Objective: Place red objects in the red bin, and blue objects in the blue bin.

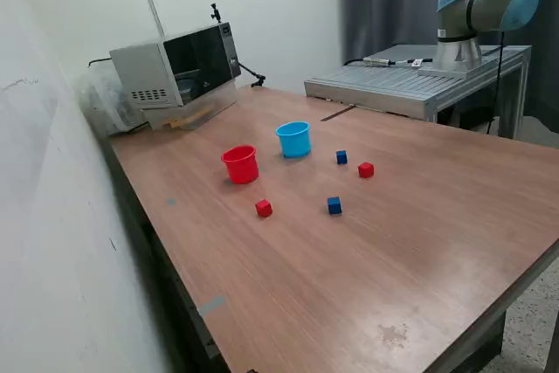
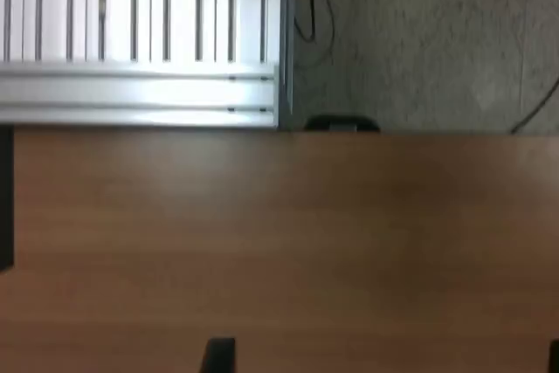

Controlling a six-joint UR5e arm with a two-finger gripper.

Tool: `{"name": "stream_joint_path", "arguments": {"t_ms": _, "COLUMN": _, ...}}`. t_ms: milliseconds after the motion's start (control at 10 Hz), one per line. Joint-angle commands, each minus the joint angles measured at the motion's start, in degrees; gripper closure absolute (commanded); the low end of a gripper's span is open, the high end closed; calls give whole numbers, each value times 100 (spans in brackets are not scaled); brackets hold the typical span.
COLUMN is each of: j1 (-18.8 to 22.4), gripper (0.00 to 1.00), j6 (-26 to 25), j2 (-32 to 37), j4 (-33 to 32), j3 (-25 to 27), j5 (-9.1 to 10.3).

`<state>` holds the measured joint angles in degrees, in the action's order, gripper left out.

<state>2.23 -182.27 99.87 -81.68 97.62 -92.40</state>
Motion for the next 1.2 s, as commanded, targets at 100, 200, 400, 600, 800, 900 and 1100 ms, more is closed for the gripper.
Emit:
{"name": "stream_joint_path", "arguments": {"t_ms": 100, "j1": -3, "gripper": 0, "j6": -45, "j2": -387, "j4": -1137, "j3": -33, "j5": 11}}
{"name": "stream_joint_path", "arguments": {"t_ms": 200, "j1": -3, "gripper": 0, "j6": -254, "j2": -528, "j4": -1401, "j3": 11, "j5": 20}}
{"name": "stream_joint_path", "arguments": {"t_ms": 400, "j1": 6, "gripper": 0, "j6": -711, "j2": -766, "j4": -1990, "j3": 46, "j5": 20}}
{"name": "stream_joint_path", "arguments": {"t_ms": 600, "j1": 6, "gripper": 0, "j6": -1229, "j2": -1134, "j4": -2491, "j3": 46, "j5": 20}}
{"name": "stream_joint_path", "arguments": {"t_ms": 800, "j1": -3, "gripper": 0, "j6": -1530, "j2": -1678, "j4": -3097, "j3": 125, "j5": 20}}
{"name": "stream_joint_path", "arguments": {"t_ms": 900, "j1": -38, "gripper": 0, "j6": -1591, "j2": -2064, "j4": -3779, "j3": 351, "j5": 11}}
{"name": "stream_joint_path", "arguments": {"t_ms": 1100, "j1": -91, "gripper": 0, "j6": -1662, "j2": -2776, "j4": -4417, "j3": 416, "j5": 2}}
